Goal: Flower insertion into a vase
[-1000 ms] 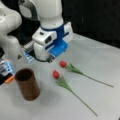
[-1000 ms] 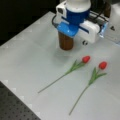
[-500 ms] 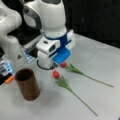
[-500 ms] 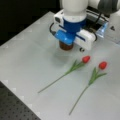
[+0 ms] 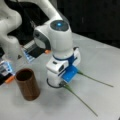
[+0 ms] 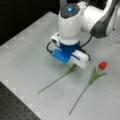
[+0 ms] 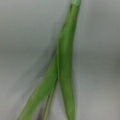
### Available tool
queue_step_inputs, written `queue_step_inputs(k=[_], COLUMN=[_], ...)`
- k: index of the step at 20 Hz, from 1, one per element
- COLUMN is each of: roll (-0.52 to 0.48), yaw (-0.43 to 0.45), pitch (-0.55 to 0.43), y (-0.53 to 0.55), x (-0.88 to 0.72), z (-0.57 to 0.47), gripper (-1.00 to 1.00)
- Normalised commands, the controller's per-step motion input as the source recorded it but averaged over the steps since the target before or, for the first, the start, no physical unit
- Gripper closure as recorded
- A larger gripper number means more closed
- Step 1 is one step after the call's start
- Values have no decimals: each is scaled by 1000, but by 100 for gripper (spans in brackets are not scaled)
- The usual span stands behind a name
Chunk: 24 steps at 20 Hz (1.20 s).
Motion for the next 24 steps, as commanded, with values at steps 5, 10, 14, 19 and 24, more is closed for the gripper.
queue_step_inputs(k=[5,10,14,19,24], roll=[8,-29,6,-57,-49], yaw=[-12,-28,-138,-46,34], pitch=[15,77,83,98,84], y=[-162,-48,129,158,44], x=[356,220,222,175,140], z=[-240,-73,-53,-48,-18], gripper=[-100,-100,-100,-100,-100])
